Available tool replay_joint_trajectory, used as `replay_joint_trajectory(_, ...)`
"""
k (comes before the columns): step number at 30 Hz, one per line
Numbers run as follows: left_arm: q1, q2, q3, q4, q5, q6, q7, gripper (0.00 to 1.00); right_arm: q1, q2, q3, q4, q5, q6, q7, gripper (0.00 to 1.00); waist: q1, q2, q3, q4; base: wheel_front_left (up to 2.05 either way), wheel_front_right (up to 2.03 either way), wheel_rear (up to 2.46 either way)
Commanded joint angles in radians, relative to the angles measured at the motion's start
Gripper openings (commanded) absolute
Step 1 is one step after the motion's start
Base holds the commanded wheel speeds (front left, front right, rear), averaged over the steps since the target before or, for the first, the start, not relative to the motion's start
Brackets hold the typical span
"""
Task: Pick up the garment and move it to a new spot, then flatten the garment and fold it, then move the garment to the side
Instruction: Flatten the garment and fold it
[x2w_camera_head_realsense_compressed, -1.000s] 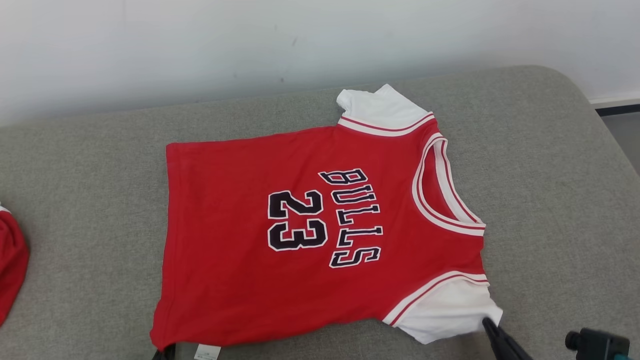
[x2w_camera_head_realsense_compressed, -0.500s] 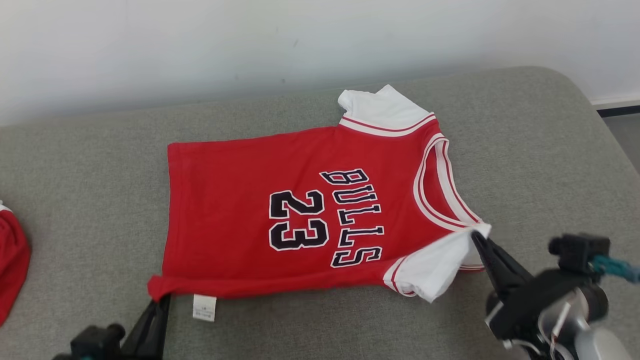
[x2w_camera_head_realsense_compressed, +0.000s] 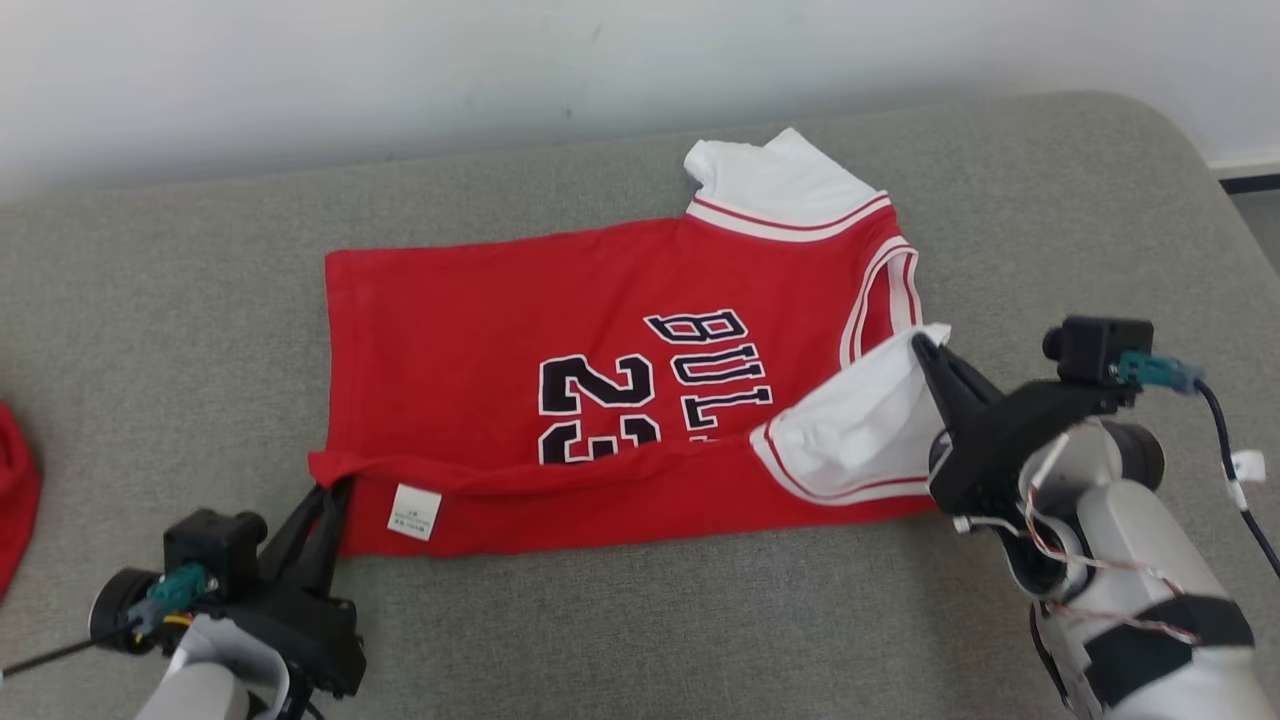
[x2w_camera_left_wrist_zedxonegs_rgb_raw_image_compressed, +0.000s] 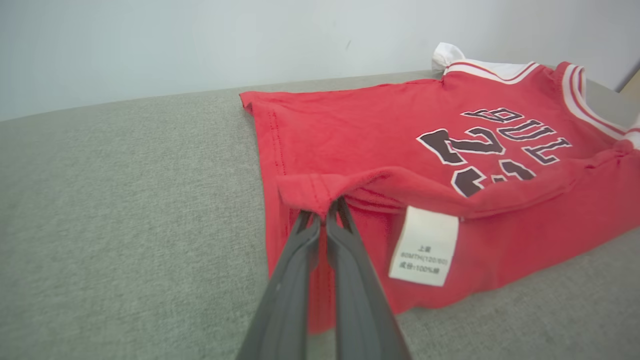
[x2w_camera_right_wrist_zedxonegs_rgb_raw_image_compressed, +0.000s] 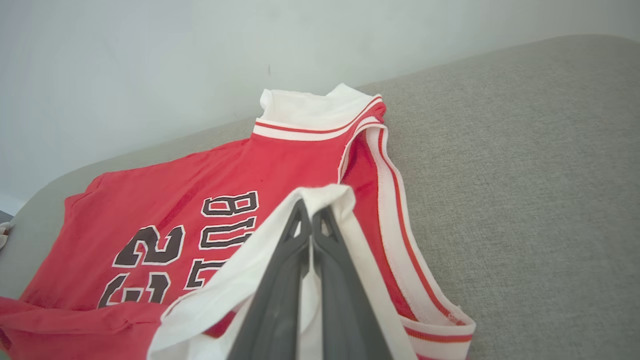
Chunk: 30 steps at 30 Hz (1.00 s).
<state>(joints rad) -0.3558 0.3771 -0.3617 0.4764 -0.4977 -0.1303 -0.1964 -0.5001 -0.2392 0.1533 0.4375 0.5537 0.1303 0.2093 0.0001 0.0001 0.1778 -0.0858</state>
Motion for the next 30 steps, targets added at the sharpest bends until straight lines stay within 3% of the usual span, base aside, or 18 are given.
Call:
replay_joint_trajectory(1,-0.029,0.008,-0.013,0.017,-0.015,0.001,-0.005,0.0,-0.035,0.008,0.01,0.037,-0.006,0.001,-0.016,0.0,-0.0001,-0.0001,0.018,-0.005,0.0,0.0,0.0)
replay_joint_trajectory(10,-0.147,0.026,-0.102,0.148,-0.075,0.001,-0.015,0.0,-0.206,0.025,0.088,0.301,-0.002,0.001,-0.139,0.0,-0.0001,-0.0001,0.056,-0.006,0.0,0.0,0.0)
replay_joint_trajectory(11,-0.155,0.026,-0.106,0.162,-0.082,0.001,-0.02,0.0,-0.215,0.026,0.095,0.323,0.003,0.001,-0.153,0.42,-0.0001,-0.0001,0.056,-0.006,0.0,0.0,0.0)
replay_joint_trajectory(12,-0.162,0.026,-0.109,0.176,-0.083,0.001,-0.027,0.49,-0.223,0.028,0.097,0.344,0.013,0.001,-0.169,1.0,-0.0001,-0.0001,0.054,-0.007,0.0,0.0,0.0)
replay_joint_trajectory(13,-0.166,0.024,-0.11,0.187,-0.087,0.001,-0.037,1.0,-0.23,0.029,0.101,0.359,0.021,0.001,-0.189,1.0,-0.0001,-0.0001,0.051,-0.007,0.0,0.0,0.0)
replay_joint_trajectory(22,-0.088,-0.007,-0.056,0.185,-0.081,0.015,-0.07,1.0,-0.156,-0.045,0.159,0.379,0.068,0.001,-0.385,1.0,-0.0001,-0.0001,-0.002,0.003,0.0,0.0,0.0)
replay_joint_trajectory(30,0.073,-0.044,0.04,0.065,-0.049,0.039,-0.069,1.0,0.0,-0.105,0.21,0.323,0.093,0.001,-0.429,1.0,-0.0001,-0.0001,-0.021,0.004,0.0,0.0,0.0)
